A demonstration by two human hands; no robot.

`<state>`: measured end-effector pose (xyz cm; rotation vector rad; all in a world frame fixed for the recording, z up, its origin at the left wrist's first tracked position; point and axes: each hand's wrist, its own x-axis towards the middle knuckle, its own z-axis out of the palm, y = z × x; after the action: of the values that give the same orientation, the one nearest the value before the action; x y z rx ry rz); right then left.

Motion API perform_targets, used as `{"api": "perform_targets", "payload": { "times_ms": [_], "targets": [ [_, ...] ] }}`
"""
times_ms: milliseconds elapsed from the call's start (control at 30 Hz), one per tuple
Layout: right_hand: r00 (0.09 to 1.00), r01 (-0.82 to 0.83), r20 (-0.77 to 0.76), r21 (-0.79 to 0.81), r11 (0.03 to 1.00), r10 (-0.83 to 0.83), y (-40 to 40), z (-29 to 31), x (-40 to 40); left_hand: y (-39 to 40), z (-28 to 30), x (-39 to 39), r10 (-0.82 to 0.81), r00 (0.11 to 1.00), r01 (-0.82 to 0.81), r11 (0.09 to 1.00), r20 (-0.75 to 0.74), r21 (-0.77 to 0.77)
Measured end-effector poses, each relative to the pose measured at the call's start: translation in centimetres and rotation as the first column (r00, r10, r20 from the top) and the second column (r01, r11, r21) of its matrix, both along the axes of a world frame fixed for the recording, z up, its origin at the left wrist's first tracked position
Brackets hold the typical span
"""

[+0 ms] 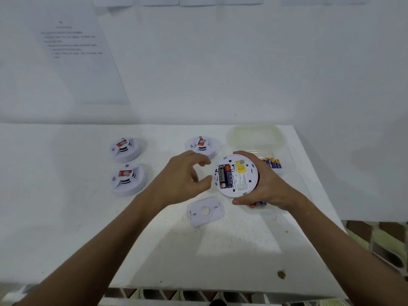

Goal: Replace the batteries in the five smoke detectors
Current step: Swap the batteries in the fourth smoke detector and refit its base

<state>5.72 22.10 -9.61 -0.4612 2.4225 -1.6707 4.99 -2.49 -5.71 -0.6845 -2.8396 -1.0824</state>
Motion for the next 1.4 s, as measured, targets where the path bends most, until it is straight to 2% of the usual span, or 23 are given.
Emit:
{"api": "perform_targets", "payload": {
  "times_ms": [133, 300, 733, 867, 967, 1100, 1267, 1367, 1400],
  "targets": [
    [1.000, 0.002, -0.021, -0.022, 1.000, -0.002, -0.4, 0.4, -0.2, 1.3, 1.8, -1.2, -0.123, 0.988, 0.130, 0.989, 0.090, -0.072],
    [0.999, 0.019, -0.043, -0.023, 1.000, -0.020, -0.4, 0.6, -0.2, 1.8, 2.0, -1.9, -0.136, 0.981, 0.154, 0.980, 0.140, -0.123],
    [0.995, 0.031, -0.096, 0.014, 0.999, -0.030, -1.2, 0.4, -0.6, 2.7, 2.8, -2.2, -0.150, 0.984, 0.173, 0.923, 0.092, -0.344],
    [0.996, 0.015, -0.091, 0.007, 1.000, -0.015, -1.2, 0.3, -0.7, 3.2, 2.6, -2.0, -0.196, 0.979, 0.192, 0.837, 0.048, -0.512],
    [0.996, 0.010, -0.088, 0.010, 1.000, -0.009, -1.1, 0.4, -0.7, 3.4, 2.5, -1.8, -0.253, 0.967, 0.210, 0.795, 0.003, -0.569],
    [0.997, 0.031, -0.077, 0.007, 1.000, -0.030, -0.6, 0.3, -0.8, 3.1, 2.2, -1.6, -0.294, 0.953, 0.209, 0.808, -0.071, -0.551],
    [0.992, 0.089, -0.088, -0.026, 0.996, -0.091, 0.2, 0.3, -0.9, 3.3, 1.4, -1.8, -0.382, 0.883, 0.164, 0.795, -0.274, -0.584],
    [0.987, 0.126, -0.096, -0.039, 0.991, -0.129, 0.8, 0.7, -0.8, 3.9, 0.7, -1.6, -0.362, 0.855, 0.130, 0.843, -0.371, -0.523],
    [0.986, 0.134, -0.098, -0.045, 0.990, -0.138, 1.1, 0.8, -0.7, 4.3, 0.7, -1.7, -0.339, 0.871, 0.132, 0.859, -0.356, -0.495]
  ]
}}
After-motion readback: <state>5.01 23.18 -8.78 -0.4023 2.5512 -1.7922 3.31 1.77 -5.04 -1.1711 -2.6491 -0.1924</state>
